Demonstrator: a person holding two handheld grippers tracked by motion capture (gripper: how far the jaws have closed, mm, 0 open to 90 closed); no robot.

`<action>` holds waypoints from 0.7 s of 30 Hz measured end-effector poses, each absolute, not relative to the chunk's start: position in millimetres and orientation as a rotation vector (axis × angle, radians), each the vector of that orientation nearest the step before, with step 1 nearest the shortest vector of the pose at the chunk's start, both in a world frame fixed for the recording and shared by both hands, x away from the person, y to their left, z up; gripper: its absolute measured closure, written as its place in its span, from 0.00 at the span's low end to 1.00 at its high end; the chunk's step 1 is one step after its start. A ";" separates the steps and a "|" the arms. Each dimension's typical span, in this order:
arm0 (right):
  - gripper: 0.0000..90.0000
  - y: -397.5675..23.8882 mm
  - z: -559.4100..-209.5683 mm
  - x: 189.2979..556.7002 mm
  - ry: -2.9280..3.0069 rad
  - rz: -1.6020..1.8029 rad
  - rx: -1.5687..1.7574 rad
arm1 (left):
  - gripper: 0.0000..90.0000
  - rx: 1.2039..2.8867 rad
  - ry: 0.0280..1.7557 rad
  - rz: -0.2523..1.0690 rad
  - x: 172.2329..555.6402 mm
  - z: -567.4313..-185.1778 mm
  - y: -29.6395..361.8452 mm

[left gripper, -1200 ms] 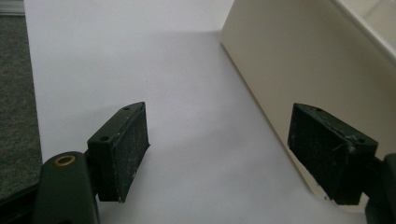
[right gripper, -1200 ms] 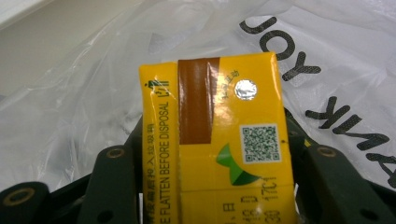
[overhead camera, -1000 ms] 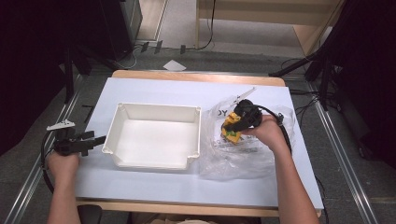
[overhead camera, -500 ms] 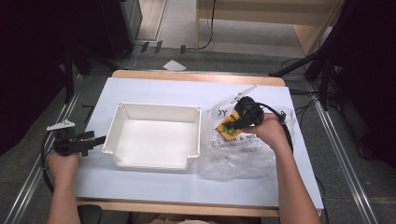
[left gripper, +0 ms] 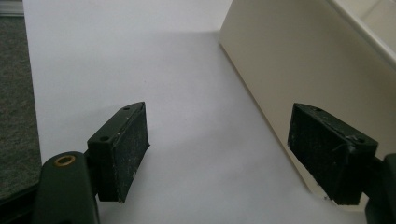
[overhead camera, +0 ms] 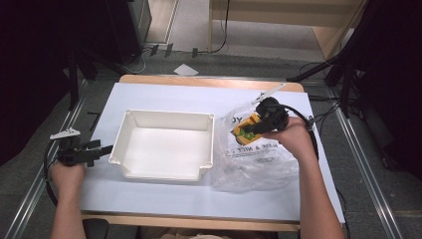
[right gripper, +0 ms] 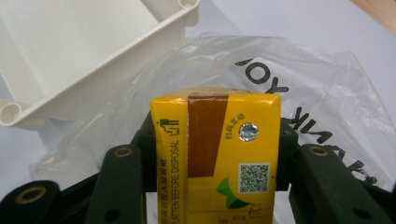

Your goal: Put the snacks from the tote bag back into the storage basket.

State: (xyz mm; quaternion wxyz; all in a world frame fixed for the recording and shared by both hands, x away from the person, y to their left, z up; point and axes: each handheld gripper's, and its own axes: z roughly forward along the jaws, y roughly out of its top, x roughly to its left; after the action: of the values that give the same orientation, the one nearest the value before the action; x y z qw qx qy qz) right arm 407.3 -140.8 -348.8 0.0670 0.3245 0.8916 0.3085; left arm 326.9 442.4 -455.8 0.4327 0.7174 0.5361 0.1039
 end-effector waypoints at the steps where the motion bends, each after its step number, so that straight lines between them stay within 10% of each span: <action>1: 0.61 -140.6 -347.5 406.5 2.687 0.932 0.983 | 0.24 1.789 1.335 0.258 326.8 -455.7 442.5; 21: 0.61 -128.0 -327.4 396.5 2.709 0.989 0.873 | 0.24 1.794 1.313 0.268 318.3 -454.7 443.9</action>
State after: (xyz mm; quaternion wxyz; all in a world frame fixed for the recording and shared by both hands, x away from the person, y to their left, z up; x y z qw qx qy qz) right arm 396.5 -128.0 -327.4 0.0641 0.2891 0.8972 0.3276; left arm 318.3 443.9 -454.7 0.4359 0.7211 0.5276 0.1078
